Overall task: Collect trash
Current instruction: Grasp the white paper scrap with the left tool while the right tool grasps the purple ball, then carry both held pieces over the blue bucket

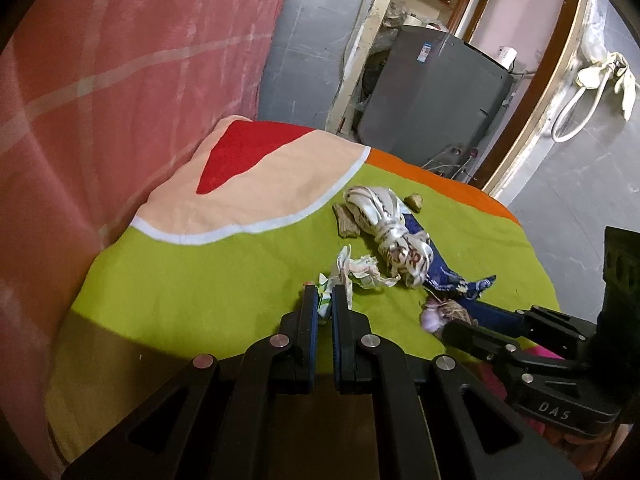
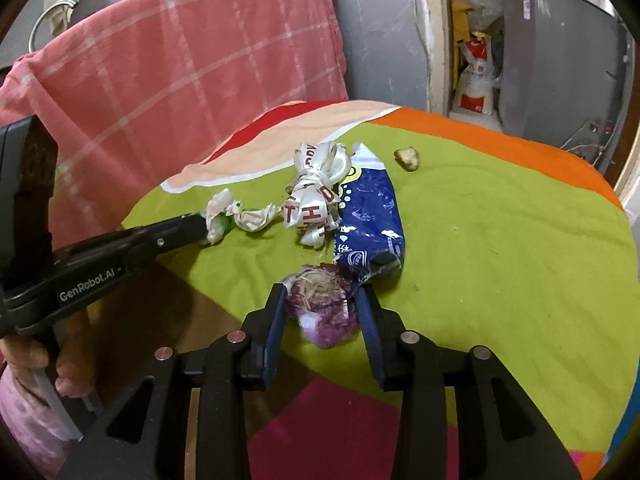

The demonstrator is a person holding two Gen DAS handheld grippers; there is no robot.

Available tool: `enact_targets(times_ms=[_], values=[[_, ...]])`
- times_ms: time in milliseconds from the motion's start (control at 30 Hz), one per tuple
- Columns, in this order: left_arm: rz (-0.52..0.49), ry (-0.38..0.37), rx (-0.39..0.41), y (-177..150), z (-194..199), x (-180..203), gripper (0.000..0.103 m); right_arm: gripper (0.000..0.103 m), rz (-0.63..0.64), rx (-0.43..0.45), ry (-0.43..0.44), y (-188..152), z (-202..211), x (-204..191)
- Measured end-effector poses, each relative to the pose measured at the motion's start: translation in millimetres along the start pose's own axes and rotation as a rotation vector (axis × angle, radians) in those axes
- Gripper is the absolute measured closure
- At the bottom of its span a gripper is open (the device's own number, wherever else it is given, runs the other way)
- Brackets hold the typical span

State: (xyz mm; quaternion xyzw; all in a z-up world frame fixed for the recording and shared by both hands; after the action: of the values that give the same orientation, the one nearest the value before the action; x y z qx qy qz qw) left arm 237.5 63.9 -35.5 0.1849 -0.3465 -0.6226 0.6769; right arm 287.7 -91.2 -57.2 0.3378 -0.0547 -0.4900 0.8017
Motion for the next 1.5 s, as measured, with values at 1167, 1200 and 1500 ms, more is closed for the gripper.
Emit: enact_targets(times_ms=[1167,1200,1500], values=[[-0.009,-0.017,0.043,-14.6,22.5,12.8,0.099,0.072,0.073,0.092,-0.059,-23.7,4.8,-9.5],[-0.029,-0.016,0.055,-14.9,25.3,18.5,0.099,0.072,0.069,0.110,-0.055,-25.4,9.9,-9.6],[-0.124,-0.072,0.135,-14.4,34.5,71.2,0.099,0.072,0.036,0.366,-0.113,-38.5,84.9,2.6]])
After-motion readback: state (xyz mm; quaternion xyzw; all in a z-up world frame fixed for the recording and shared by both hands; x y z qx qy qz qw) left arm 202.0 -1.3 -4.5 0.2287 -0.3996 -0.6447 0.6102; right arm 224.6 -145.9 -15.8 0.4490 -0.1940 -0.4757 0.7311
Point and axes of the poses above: each gripper's, at about its wrist camera, not at the fingertips, and z roughly against the way its jaws point, x to its right, y to its top, the point moved 2 cm from there along -z, roughly the way its jaws point, and after that the axes turned 5 degrees about -z, right-handed, at the moved point
